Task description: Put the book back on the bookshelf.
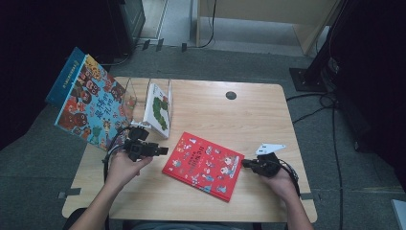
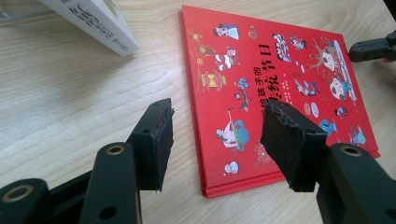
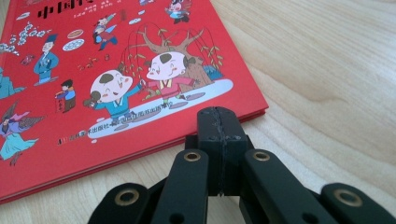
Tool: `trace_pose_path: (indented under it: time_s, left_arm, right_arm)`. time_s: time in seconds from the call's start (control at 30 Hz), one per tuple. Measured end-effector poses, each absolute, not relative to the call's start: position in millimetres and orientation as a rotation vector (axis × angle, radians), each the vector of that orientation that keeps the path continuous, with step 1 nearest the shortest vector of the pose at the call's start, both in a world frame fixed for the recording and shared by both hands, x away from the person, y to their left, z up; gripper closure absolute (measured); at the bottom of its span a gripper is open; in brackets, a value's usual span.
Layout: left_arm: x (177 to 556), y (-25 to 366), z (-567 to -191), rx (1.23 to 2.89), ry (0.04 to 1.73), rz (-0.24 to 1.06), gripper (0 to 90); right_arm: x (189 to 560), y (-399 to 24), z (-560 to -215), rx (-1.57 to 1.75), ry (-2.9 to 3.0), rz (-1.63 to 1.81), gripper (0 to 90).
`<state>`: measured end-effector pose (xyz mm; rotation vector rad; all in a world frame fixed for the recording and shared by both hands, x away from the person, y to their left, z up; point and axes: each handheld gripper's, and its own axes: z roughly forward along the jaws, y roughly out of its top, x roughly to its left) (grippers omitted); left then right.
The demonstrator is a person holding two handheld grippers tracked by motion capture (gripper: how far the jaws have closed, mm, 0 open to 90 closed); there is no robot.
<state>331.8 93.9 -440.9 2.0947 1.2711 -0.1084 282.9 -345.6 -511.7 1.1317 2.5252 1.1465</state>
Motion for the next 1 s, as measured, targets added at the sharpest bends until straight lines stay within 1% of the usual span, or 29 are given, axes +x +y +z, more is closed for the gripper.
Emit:
trace_pose_path:
  time_s: [0.17,0.23,0.27,0.33,0.4,0.43,0.47,0.53,0.6,0.73,0.8,1.0]
  left_arm:
    - [326,95,-451,2.102,1.271,-0.106,46.0]
    - [321,97,-453,2.080,1.282,-0.094,53.7]
    - [319,99,-454,2.065,1.279,-0.091,59.4]
    - [316,101,-457,2.052,1.287,-0.121,63.6]
    - [311,101,-459,2.067,1.289,-0.083,66.2]
    - [310,101,-460,2.070,1.296,-0.092,69.7]
    - [309,101,-461,2.072,1.296,-0.092,70.3]
    - [305,101,-464,2.076,1.302,-0.087,75.1]
    - [303,98,-468,2.093,1.310,-0.074,77.8]
    - [299,95,-476,2.103,1.313,-0.086,78.5]
    - [295,93,-478,2.103,1.304,-0.084,80.2]
    - [288,93,-482,2.110,1.314,-0.055,81.1]
  right_arm:
    - [283,-346,-512,1.142,2.527,1.152,90.0]
    - [283,-346,-513,1.146,2.528,1.159,90.0]
    - [284,-346,-513,1.145,2.531,1.161,90.0]
    - [285,-346,-513,1.143,2.534,1.163,90.0]
    - [286,-346,-513,1.151,2.535,1.165,90.0]
    - [287,-346,-513,1.155,2.538,1.167,90.0]
    - [288,-346,-513,1.157,2.540,1.169,90.0]
    - [289,-345,-513,1.151,2.540,1.176,90.0]
    - [290,-346,-513,1.151,2.542,1.185,90.0]
    - [294,-344,-513,1.152,2.551,1.177,90.0]
    - [296,-343,-513,1.156,2.552,1.180,90.0]
    - [299,-343,-513,1.153,2.554,1.190,89.3]
